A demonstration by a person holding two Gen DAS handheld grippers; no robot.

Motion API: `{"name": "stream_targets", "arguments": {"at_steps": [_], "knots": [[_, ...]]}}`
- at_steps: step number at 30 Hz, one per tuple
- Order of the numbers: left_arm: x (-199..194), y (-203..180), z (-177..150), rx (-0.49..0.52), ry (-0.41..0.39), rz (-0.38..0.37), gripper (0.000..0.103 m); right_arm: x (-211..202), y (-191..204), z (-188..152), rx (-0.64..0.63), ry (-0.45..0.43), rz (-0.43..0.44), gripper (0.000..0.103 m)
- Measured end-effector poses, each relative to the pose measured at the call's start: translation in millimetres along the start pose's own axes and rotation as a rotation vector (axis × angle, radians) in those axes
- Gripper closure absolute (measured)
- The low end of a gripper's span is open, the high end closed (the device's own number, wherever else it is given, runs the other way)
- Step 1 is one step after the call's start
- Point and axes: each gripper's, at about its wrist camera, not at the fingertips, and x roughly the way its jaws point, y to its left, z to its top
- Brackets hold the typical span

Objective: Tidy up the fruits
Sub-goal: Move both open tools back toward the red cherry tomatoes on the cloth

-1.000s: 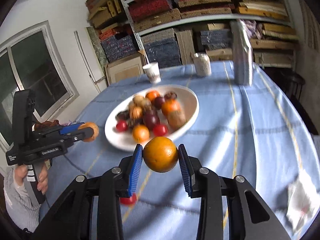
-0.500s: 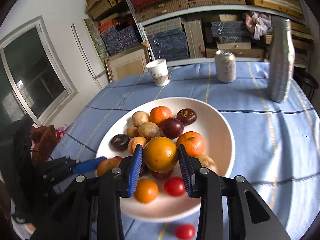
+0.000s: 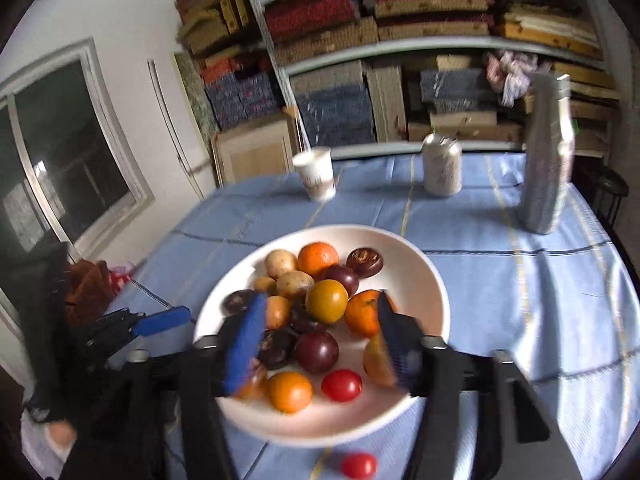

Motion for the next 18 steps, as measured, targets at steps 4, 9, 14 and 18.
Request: {"name": "stream_targets", "arguments": {"at_steps": [4,9,14,18], "knots": [[-22,1,-17,-0.015,-0.024,0.013,0.017,-46,-12,-30,0.029,-0.063,-0.029,0.023],[-45,-16,-58,-0.007,-0.019,0.01,0.011,-69,-30,-79,0.068,-0.084,-0.116,0.008],[-58,-48,-93,0.076,-0.006,0.0,0.008,-79,-53,-99,0.156,-0.086,-0.155,0.005],[-62,-69,-103,0.145,-0.002,0.006,0.008,-92,-55,-103,0.136,-0.15,-0.217,0.004]]}}
